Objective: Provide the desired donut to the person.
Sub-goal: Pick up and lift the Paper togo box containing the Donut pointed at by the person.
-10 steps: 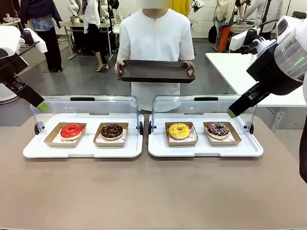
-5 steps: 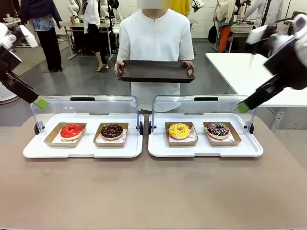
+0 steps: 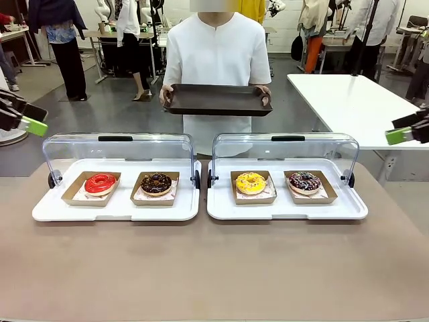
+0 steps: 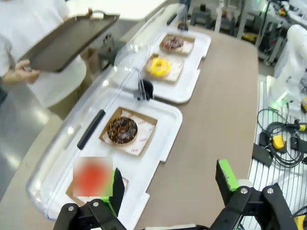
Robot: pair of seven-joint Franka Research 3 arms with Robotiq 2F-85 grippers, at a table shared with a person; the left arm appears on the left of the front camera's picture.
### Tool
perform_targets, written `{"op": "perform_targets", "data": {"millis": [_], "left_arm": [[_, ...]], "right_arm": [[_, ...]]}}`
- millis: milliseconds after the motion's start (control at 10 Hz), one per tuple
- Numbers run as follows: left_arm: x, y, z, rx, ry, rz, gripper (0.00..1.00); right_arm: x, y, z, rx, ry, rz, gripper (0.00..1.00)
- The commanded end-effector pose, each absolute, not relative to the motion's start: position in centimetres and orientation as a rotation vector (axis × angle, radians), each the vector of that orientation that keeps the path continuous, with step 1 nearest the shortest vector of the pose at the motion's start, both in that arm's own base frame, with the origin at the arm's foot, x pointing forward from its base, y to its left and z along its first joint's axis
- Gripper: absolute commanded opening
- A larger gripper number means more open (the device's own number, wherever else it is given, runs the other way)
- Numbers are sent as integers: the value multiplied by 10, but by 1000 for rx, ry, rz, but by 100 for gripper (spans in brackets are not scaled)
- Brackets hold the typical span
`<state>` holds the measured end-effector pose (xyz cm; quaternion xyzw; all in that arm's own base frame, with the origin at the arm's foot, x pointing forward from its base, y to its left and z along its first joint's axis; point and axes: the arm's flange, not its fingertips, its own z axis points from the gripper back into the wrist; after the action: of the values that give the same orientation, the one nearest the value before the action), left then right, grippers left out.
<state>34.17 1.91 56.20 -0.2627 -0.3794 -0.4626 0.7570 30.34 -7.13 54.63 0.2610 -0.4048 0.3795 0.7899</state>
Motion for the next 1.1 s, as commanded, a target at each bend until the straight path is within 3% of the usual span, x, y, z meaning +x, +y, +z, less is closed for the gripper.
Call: {"op": "perform_targets", "data": {"millis": [0, 200, 1000], "left_arm": [[340, 49, 560, -599, -906, -1035, 100], [327, 84, 554, -573, -991, -1024, 100], [308, 126, 555, -652, -900, -1107, 100]], "right_arm": [[291, -84, 536, 607, -883, 816, 100], [277, -103, 532, 603, -869, 800, 100], [244, -151, 539, 626, -861, 825, 100]]}}
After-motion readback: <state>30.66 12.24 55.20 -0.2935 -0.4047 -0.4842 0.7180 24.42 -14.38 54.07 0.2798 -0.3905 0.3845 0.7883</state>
